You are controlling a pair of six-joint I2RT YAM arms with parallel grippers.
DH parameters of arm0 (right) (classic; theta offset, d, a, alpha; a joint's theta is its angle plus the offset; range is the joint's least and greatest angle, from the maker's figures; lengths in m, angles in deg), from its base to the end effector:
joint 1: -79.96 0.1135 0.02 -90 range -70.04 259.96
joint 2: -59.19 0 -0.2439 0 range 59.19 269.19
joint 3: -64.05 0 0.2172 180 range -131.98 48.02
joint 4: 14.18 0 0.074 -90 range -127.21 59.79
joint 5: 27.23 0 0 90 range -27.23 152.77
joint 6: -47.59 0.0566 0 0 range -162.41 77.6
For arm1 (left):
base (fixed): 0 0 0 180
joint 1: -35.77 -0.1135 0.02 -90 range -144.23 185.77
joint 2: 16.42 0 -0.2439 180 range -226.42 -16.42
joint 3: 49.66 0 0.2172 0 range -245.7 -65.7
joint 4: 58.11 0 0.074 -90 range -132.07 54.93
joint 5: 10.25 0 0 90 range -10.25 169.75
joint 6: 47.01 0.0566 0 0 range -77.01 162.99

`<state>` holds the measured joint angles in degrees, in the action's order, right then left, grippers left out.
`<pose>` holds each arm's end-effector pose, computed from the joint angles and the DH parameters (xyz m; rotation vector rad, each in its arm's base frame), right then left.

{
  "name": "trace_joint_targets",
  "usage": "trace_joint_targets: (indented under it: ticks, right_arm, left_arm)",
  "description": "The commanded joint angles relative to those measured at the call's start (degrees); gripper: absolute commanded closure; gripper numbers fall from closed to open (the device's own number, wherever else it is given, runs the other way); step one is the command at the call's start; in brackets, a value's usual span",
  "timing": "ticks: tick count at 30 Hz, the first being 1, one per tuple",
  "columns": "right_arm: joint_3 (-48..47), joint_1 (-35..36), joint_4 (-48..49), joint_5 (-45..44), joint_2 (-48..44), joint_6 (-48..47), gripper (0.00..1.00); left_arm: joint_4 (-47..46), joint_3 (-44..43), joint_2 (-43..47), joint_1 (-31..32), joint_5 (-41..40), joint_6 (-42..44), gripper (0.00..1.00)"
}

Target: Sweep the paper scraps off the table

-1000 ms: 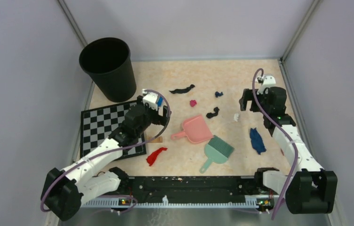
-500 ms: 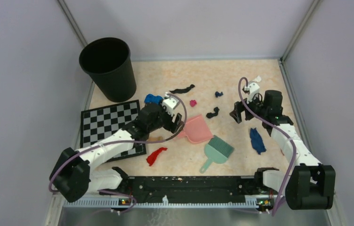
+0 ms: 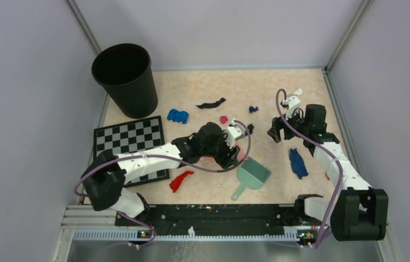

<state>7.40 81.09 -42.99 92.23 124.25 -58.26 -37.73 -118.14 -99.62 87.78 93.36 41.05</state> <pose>0.2296 0.0324 0.2283 -0.5912 2.0722 0.4213 0.1783 -0.2499 0.2263 1.0887 1.9983 -0.7767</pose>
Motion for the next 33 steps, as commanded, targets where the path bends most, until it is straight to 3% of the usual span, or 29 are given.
trace_joint_targets:
  ticks: [1,4,10,22,28,33]
  right_arm:
    - [-3.00,0.49,2.10,-3.83,-2.18,0.95,0.24]
    - [-3.25,0.46,2.59,-6.54,-1.57,2.14,0.26]
    - [-2.77,0.46,4.24,-10.73,-1.43,2.48,0.26]
    - [-2.88,0.33,5.34,-16.58,-2.30,4.73,0.26]
    - [-2.82,-0.60,6.29,-19.98,-2.72,6.39,0.25]
    - [-2.71,-0.95,6.69,-21.03,-2.74,7.03,0.25]
  left_arm:
    - [-0.47,-4.06,-5.66,3.96,-1.26,-7.18,0.44]
    - [-3.42,-4.29,-9.80,5.41,-4.07,-13.37,0.49]
    - [-0.87,-11.95,-19.71,10.74,-12.33,-12.94,0.49]
    - [-2.08,-20.60,-29.46,11.14,-10.72,-12.22,0.54]
    - [-0.56,-22.41,-31.73,11.16,-11.53,-12.65,0.51]
    - [-0.41,-22.39,-32.75,11.17,-10.48,-12.32,0.70]
